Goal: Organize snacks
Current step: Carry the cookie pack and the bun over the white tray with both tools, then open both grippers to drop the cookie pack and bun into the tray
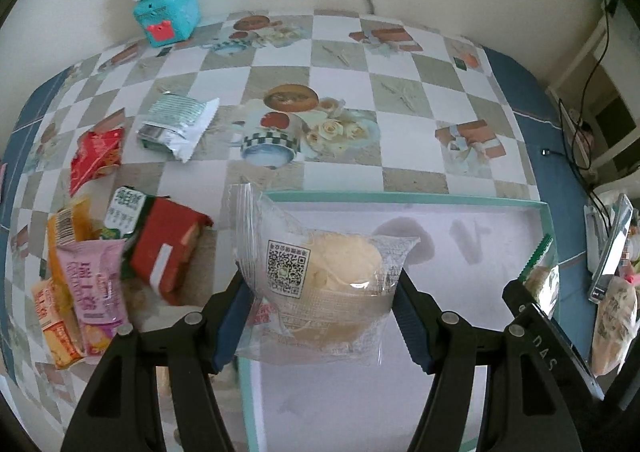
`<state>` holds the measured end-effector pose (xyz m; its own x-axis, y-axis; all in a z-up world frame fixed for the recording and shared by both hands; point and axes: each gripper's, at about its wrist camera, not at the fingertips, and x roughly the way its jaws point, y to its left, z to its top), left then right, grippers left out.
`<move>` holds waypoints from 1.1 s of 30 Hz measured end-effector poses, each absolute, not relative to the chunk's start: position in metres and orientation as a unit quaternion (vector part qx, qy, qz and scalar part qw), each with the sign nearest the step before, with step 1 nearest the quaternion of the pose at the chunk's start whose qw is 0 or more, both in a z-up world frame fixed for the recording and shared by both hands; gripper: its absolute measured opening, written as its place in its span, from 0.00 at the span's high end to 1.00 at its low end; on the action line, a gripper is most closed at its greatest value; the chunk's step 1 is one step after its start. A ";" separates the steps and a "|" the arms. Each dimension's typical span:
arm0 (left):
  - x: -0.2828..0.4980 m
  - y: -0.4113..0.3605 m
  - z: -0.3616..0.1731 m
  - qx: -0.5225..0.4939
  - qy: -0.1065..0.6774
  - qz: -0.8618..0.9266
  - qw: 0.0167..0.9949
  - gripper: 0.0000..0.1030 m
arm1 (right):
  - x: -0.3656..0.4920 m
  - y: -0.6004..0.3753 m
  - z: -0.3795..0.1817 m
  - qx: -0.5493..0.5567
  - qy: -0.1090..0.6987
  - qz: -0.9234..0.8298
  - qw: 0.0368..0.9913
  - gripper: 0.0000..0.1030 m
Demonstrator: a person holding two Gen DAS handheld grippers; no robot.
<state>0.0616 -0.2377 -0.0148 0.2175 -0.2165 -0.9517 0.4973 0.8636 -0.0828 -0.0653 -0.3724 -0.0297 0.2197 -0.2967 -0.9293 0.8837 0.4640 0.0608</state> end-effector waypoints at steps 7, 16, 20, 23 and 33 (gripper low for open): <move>0.059 -0.252 -0.026 0.129 0.584 -0.240 0.764 0.33 | -0.058 -0.380 -0.039 0.308 0.486 -0.415 0.705 0.40; 0.059 -0.251 -0.028 0.127 0.591 -0.239 0.760 0.32 | -0.060 -0.383 -0.043 0.314 0.498 -0.412 0.696 0.38; 0.060 -0.249 -0.025 0.124 0.595 -0.239 0.757 0.30 | -0.060 -0.382 -0.041 0.312 0.499 -0.410 0.697 0.36; 0.061 -0.247 -0.021 0.122 0.595 -0.238 0.758 0.28 | -0.058 -0.380 -0.040 0.309 0.499 -0.406 0.700 0.32; 0.069 -0.234 -0.004 0.107 0.591 -0.231 0.766 0.15 | -0.056 -0.375 -0.030 0.297 0.488 -0.406 0.713 0.07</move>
<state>0.0689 -0.2339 -0.0037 0.1956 -0.2266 -0.9541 0.4803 0.8704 -0.1082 -0.0560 -0.3747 -0.0298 0.1947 -0.2898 -0.9371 0.8694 0.4933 0.0280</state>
